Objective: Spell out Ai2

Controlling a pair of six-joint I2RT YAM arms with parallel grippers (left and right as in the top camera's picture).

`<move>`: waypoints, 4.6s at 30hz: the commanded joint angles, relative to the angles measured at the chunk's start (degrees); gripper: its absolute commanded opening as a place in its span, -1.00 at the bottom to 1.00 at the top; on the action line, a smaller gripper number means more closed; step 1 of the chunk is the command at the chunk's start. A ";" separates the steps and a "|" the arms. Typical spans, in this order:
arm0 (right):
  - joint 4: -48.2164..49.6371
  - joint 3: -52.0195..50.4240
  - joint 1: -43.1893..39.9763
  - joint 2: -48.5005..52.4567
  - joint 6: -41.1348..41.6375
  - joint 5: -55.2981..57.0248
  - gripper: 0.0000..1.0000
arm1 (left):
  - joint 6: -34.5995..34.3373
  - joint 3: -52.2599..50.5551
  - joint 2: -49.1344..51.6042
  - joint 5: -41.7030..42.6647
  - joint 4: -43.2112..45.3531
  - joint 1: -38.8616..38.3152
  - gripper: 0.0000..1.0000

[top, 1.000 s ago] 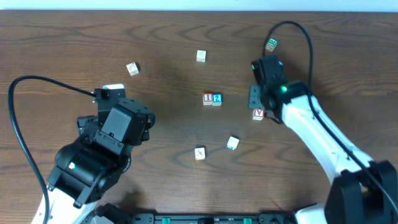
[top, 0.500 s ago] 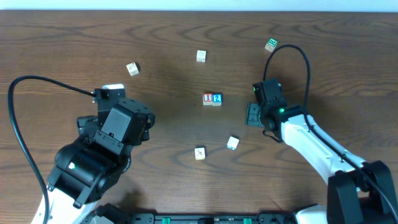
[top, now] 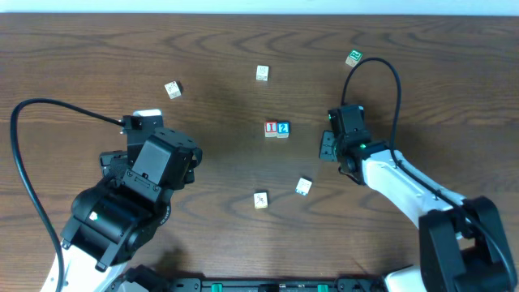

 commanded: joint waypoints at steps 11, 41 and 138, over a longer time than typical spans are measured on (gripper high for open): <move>0.33 -0.59 -0.13 2.16 0.39 -0.94 -0.33 | -0.44 1.31 -0.33 -1.44 -0.20 0.17 0.91; -0.83 8.96 18.99 0.81 2.56 -6.64 -0.53 | -0.22 1.36 -0.33 -2.51 1.33 0.17 0.91; -56.33 37.55 -14.51 -21.05 -7.34 16.17 0.98 | 6.23 15.43 -0.96 -2.78 2.47 0.17 0.91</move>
